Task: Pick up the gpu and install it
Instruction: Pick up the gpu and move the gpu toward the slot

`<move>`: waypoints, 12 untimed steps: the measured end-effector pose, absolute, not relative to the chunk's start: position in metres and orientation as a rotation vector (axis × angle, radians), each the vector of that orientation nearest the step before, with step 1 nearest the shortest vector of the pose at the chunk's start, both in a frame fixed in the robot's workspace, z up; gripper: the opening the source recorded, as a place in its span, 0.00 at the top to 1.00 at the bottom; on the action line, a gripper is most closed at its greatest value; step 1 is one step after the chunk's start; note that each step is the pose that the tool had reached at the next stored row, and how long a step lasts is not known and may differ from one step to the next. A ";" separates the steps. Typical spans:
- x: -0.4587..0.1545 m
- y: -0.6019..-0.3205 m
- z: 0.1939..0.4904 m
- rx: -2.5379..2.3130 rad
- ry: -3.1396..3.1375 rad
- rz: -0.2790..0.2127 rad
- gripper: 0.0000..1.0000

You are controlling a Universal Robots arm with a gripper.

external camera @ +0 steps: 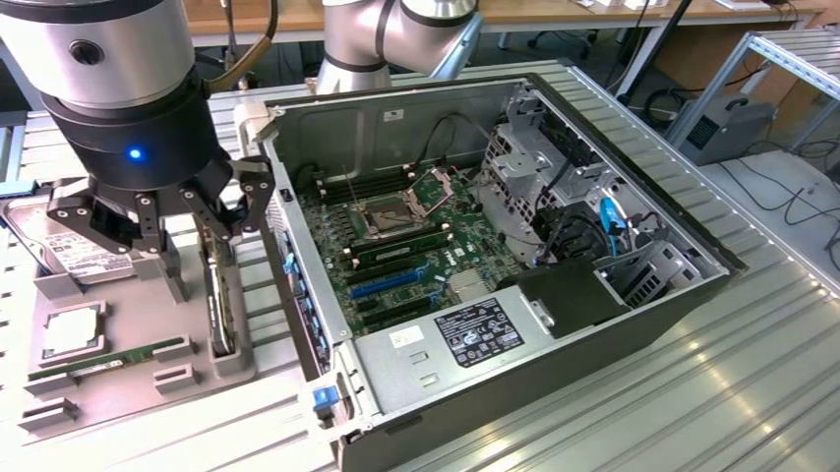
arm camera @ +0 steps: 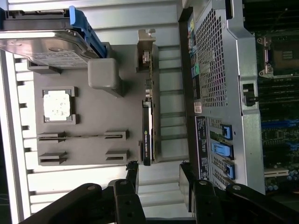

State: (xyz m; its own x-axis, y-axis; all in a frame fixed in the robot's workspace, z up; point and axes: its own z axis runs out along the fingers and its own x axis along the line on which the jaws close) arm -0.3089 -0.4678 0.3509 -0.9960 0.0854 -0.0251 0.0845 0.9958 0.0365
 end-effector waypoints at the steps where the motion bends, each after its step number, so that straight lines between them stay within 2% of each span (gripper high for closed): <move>1: -0.309 -0.468 0.351 0.133 3.112 0.055 0.52; 12: -0.309 -0.468 0.347 0.134 3.112 0.055 0.52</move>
